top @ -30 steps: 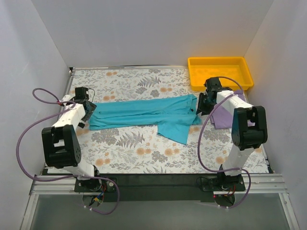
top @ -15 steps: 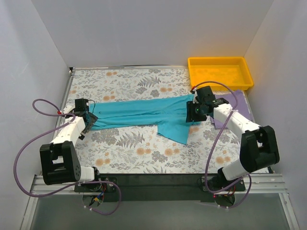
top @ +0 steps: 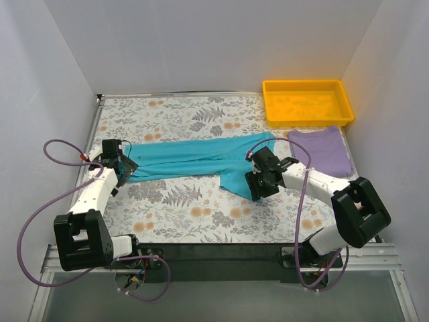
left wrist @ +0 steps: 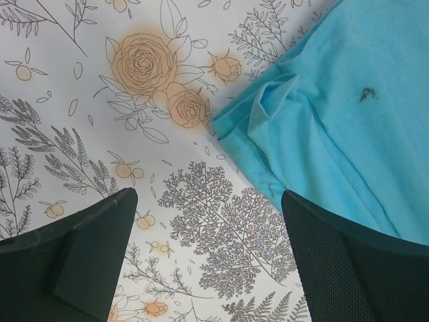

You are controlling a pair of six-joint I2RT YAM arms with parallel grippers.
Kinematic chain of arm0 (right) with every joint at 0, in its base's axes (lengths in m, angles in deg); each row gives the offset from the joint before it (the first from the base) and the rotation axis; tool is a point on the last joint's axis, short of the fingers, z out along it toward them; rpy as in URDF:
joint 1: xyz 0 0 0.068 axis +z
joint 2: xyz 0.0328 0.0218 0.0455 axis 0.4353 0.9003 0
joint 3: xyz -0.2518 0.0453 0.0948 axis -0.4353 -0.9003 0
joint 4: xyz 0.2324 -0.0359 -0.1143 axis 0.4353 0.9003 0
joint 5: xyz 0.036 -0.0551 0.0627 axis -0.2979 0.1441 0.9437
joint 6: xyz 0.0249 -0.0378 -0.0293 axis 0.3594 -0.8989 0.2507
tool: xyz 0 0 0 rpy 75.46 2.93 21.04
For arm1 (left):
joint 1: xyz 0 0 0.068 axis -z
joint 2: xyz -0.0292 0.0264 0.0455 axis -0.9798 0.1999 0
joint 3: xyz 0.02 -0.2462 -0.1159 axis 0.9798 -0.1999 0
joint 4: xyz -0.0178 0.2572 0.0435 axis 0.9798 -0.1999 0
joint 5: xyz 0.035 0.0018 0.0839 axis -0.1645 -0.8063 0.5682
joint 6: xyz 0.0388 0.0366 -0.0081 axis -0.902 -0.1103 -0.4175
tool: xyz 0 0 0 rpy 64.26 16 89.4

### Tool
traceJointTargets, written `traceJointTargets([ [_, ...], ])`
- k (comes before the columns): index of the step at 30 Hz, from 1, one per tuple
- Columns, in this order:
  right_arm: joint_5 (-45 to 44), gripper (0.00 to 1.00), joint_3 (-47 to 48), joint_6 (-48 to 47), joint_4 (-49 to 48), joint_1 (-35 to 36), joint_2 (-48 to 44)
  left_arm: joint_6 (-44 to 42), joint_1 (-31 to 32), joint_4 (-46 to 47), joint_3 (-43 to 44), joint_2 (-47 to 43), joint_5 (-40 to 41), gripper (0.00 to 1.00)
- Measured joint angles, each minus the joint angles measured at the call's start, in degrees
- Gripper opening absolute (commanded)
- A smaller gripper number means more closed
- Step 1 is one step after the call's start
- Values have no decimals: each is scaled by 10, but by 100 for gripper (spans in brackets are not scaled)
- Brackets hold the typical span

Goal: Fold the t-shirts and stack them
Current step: Fold the tshirt

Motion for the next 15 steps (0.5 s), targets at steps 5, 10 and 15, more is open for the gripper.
traceJointTargets([
  [5,-21,45,0,4,-5,14,18,0,0,-5,0,-2,-15,82],
  [10,-36,30,14,6,-11,25,47,-1,0,-12,0,-5,-23,82],
  [15,-43,1,24,11,-19,34,59,-2,0,-14,0,-10,-29,82],
])
